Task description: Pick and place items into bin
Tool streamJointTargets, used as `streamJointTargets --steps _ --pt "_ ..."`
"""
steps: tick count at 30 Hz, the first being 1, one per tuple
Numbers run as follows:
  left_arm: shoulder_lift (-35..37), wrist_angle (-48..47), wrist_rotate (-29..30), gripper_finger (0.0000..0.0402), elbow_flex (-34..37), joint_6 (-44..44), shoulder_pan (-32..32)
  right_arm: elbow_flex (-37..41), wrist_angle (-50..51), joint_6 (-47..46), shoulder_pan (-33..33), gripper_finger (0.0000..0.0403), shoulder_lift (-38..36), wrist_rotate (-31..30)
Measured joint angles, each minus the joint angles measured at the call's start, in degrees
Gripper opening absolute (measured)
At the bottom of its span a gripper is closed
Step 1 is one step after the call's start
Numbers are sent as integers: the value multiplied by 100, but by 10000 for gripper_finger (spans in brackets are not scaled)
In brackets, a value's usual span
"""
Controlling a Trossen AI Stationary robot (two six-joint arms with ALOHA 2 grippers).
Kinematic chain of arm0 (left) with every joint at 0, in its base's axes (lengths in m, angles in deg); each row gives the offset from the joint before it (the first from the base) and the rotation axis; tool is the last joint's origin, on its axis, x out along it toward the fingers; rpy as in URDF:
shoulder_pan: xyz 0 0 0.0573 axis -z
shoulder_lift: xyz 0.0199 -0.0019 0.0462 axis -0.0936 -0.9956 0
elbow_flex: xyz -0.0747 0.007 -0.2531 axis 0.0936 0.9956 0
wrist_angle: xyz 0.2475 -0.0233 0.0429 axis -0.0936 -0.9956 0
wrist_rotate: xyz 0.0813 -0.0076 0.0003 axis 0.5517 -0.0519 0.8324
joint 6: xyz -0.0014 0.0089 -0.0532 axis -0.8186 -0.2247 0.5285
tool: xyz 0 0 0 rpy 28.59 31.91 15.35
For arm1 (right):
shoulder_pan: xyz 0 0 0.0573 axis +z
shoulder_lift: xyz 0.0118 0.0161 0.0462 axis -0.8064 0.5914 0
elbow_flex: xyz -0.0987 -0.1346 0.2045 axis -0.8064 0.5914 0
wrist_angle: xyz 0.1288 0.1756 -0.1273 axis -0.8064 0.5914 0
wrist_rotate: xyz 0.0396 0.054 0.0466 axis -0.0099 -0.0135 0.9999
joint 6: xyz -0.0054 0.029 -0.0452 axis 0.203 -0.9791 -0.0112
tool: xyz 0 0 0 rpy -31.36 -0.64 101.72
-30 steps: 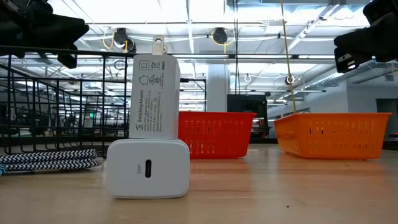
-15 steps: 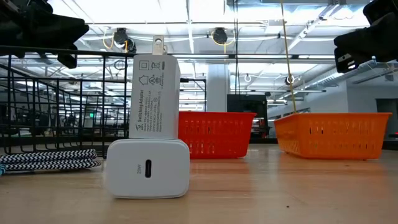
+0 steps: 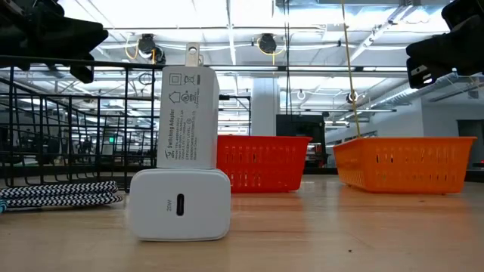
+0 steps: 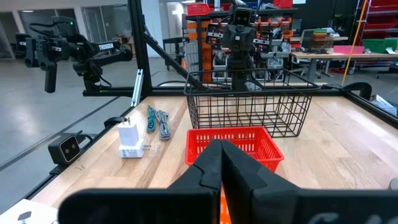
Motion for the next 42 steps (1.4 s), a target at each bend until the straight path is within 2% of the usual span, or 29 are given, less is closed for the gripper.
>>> streamJointTargets --steps 7,9,13,19,24,31,38,42 --pt "2 0 0 63 0 2 0 0 -67 -49 2 0 -2 2" --pt "1 0 0 63 0 0 1 0 -38 -639 7 0 -2 42" --pt "0 0 0 63 0 2 0 0 -48 -2507 7 0 0 446" --pt "2 24 189 63 0 -15 2 36 -214 -3017 7 0 30 305" --pt "1 20 251 63 0 -12 0 570 -966 -3103 7 0 72 292" --pt "1 206 428 63 0 -77 0 625 -1336 -3246 4 0 138 -9" --pt "2 643 461 63 0 -22 0 632 -2170 -1927 7 0 264 31" --pt "0 665 459 63 0 586 0 632 -2961 -1460 7 0 583 312"
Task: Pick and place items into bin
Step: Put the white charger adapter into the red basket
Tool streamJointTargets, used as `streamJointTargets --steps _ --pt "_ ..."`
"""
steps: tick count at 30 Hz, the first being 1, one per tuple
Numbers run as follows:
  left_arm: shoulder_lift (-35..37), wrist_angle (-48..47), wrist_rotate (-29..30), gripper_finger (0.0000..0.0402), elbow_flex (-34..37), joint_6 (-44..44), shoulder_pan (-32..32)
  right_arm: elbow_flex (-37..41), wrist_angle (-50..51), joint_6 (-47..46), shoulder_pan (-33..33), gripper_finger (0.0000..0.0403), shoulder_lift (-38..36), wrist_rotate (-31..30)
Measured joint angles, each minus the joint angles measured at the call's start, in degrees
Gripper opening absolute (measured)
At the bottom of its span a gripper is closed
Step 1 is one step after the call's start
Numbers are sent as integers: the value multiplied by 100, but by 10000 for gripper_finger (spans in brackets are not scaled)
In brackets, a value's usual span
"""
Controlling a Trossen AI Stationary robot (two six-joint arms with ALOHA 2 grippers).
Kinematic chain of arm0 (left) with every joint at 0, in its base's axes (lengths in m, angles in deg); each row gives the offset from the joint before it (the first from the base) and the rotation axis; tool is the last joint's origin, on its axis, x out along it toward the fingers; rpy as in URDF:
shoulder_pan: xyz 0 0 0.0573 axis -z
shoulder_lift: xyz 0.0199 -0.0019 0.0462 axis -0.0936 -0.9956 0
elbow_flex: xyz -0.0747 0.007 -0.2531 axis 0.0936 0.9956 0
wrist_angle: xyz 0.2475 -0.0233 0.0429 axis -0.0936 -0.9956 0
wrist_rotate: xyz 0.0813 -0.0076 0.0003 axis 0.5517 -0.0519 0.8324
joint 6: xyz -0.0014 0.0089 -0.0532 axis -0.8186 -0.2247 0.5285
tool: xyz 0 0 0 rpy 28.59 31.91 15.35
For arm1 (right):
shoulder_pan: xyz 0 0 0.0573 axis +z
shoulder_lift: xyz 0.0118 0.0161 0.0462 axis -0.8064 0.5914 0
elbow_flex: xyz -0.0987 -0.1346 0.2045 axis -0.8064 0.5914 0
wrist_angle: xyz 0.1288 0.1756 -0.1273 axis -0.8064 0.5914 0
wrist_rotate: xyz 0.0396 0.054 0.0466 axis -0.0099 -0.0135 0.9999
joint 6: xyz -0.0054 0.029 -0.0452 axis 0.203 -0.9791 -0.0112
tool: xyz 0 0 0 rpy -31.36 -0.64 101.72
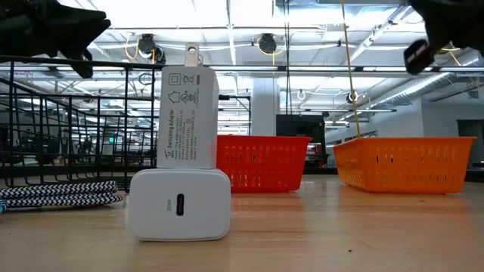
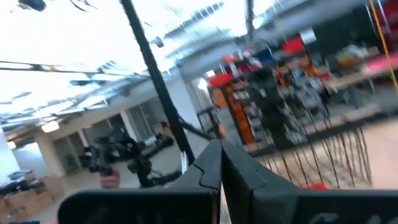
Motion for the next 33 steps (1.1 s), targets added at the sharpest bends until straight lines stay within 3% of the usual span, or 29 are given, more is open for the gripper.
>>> streamJointTargets --steps 4,12,18,24,33 --pt "0 210 -7 63 0 485 0 -166 -839 336 1 0 625 162" --pt "2 821 -220 63 -2 1228 0 -1322 -1008 996 0 0 2774 162" --pt "-130 902 -594 63 -194 1242 13 -2262 -983 577 29 0 4433 613" --pt "-821 874 -938 63 -593 1533 250 -2908 -1311 764 186 0 5724 606" --pt "-2547 170 -812 63 -2019 1346 1186 -2942 -2268 851 188 0 6559 585"
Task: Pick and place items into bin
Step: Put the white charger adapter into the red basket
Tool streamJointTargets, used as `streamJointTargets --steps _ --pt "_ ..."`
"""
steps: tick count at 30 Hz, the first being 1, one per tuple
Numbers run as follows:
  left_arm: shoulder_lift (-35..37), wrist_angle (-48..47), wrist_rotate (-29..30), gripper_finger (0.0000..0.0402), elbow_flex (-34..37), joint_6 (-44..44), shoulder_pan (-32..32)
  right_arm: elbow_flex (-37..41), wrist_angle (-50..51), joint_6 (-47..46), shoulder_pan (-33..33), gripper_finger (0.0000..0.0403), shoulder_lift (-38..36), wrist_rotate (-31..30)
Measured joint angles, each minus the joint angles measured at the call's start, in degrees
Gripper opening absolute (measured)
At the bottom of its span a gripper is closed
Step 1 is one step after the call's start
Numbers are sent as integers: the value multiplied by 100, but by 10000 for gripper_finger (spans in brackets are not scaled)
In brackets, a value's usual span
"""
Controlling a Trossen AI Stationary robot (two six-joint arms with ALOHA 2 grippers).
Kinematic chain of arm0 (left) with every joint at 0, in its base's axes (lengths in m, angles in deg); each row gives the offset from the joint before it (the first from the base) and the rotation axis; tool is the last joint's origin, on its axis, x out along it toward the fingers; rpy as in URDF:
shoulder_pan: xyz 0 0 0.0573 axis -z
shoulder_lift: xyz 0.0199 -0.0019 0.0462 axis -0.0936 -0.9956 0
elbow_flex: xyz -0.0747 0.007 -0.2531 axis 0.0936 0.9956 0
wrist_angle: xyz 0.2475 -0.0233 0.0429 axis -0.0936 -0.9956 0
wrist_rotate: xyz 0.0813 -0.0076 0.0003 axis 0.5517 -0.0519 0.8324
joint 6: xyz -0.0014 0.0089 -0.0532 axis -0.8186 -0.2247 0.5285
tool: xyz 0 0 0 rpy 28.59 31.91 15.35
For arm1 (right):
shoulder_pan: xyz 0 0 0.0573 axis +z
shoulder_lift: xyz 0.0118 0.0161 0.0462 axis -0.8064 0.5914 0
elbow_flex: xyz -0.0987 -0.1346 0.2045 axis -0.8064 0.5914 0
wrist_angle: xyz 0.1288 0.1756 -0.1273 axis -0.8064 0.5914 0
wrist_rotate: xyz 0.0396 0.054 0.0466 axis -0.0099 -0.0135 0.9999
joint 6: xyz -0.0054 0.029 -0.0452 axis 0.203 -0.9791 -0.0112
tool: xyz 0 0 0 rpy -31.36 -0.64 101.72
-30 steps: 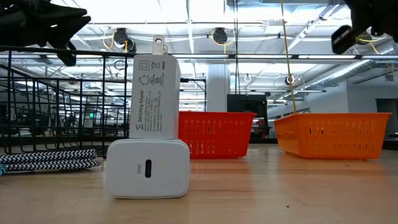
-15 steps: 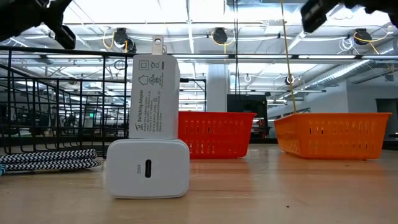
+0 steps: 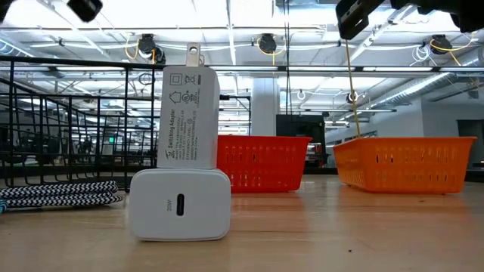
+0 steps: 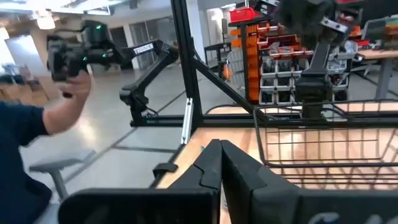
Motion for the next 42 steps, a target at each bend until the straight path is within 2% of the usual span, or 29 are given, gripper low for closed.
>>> streamJointTargets --steps 7,10,13,15,18,22,25,28,35,39,42 --pt "-1275 -793 430 63 -1031 -143 582 -107 -251 473 54 0 400 41" --pt "-1634 -859 752 63 -1206 -135 779 -339 -203 868 118 3 605 352" --pt "-1928 -881 1204 62 -1209 -109 981 -772 323 1010 181 13 805 475" --pt "-2091 -899 1520 62 -1209 -86 1096 -1078 899 1030 237 27 954 396" --pt "-2345 -795 1773 62 -1209 84 1259 -1407 1539 903 417 57 1272 -64" --pt "-2666 -451 2055 62 -1209 90 1509 -1677 1871 741 667 107 1676 -312" --pt "-2785 -90 2130 63 -1209 -86 1675 -1761 1866 602 819 141 1860 -350" --pt "-2773 307 2139 63 -1210 -265 1821 -1792 1643 630 1011 166 2091 -685" --pt "-2783 1004 1950 63 -1211 -722 2066 -1874 777 814 1088 206 2902 -757" --pt "-2825 989 2459 65 -1211 -1183 2149 -2276 1130 610 1092 219 3232 -761" --pt "-2929 979 2889 86 -1211 -1241 2149 -2640 1665 508 1155 221 3403 -913"
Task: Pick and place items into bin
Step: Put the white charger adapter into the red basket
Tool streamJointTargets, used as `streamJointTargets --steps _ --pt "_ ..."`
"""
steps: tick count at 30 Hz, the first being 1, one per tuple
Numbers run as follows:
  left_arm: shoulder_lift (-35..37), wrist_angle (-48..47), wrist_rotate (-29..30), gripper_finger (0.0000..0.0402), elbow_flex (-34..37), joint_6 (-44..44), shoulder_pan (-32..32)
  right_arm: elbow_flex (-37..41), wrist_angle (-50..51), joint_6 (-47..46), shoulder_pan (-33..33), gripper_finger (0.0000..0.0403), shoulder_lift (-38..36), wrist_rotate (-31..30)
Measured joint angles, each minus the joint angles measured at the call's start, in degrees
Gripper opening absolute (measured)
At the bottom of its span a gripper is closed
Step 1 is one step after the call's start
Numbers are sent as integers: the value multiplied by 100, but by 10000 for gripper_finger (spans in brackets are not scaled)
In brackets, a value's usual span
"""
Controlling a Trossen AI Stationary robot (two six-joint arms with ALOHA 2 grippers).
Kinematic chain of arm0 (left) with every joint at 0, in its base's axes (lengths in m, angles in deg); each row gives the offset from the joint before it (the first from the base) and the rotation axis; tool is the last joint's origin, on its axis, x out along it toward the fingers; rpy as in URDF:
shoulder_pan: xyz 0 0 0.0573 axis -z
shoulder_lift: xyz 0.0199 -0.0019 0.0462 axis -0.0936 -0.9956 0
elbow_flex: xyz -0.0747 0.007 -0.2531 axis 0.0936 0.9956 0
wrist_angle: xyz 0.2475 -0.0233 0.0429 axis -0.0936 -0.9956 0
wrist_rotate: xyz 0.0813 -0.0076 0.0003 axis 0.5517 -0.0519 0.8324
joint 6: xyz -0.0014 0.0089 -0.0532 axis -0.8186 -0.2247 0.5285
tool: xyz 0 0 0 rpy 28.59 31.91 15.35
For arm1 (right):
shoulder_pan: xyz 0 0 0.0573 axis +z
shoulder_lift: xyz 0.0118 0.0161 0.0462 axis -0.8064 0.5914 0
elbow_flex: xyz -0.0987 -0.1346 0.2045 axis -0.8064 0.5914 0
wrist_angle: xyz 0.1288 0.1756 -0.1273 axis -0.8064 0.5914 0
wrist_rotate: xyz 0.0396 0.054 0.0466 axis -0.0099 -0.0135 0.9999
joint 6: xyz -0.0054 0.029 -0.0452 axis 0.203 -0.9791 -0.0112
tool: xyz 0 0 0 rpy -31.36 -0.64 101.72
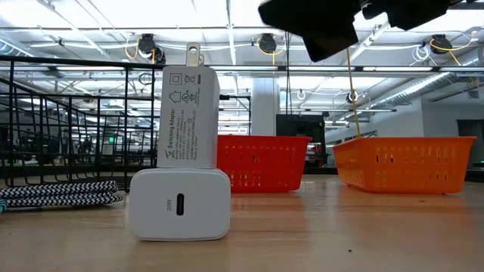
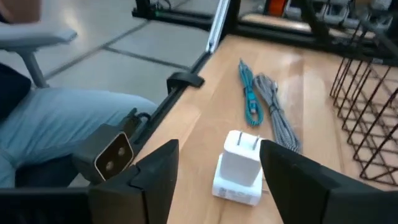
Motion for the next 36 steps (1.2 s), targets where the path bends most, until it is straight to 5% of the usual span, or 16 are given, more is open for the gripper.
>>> streamJointTargets --steps 5,14,26,36 --pt "-182 -17 665 161 0 -85 -4 -208 438 -100 45 218 58 -297" --pt "-347 10 712 270 0 164 -2 -167 318 -545 -1 230 58 -477" --pt "-338 230 710 292 0 28 -2 -160 -166 -827 -4 289 517 -577" --pt "-338 201 710 292 0 69 -2 -162 -252 -1002 -3 292 667 -591"
